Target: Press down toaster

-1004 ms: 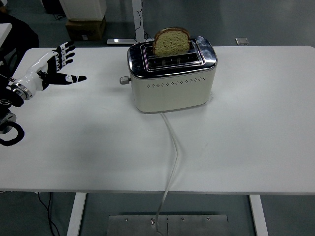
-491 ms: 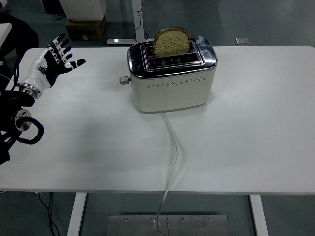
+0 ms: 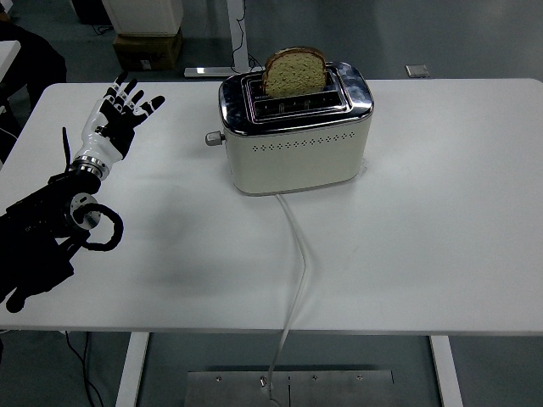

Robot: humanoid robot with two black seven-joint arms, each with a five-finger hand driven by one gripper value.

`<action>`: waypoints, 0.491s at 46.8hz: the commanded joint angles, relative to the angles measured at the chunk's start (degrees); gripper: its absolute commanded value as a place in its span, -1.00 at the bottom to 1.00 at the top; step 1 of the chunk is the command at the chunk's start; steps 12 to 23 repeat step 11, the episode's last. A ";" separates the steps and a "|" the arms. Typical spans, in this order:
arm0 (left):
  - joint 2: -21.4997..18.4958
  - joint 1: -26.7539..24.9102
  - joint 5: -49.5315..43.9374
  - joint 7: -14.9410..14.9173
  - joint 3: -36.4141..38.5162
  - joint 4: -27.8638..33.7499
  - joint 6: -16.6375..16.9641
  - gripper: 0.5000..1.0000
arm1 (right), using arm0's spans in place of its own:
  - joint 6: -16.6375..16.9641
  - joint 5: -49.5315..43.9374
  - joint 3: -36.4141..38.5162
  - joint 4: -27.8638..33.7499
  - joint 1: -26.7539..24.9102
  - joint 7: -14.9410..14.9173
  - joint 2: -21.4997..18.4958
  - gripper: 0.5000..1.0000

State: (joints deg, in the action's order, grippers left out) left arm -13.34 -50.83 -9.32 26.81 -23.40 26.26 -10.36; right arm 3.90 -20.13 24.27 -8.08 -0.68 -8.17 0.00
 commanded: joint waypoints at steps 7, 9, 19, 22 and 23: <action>0.50 0.29 0.01 0.00 -0.42 -1.03 -0.18 1.00 | 0.05 -0.26 -0.02 -0.27 0.24 -0.01 0.00 1.00; 0.59 0.30 0.01 0.09 -0.42 -1.29 -0.27 1.00 | 0.05 -0.26 -0.02 -0.27 0.24 -0.01 0.00 1.00; 0.59 0.30 0.01 0.09 -0.42 -1.56 -0.27 1.00 | 0.05 -0.26 -0.02 -0.27 0.24 -0.10 0.00 1.00; 0.59 0.30 0.01 0.09 -0.42 -1.56 -0.27 1.00 | 0.05 -0.26 -0.02 -0.27 0.24 -0.10 0.00 1.00; 0.59 0.30 0.01 0.09 -0.42 -1.56 -0.27 1.00 | 0.05 -0.26 -0.02 -0.27 0.24 -0.10 0.00 1.00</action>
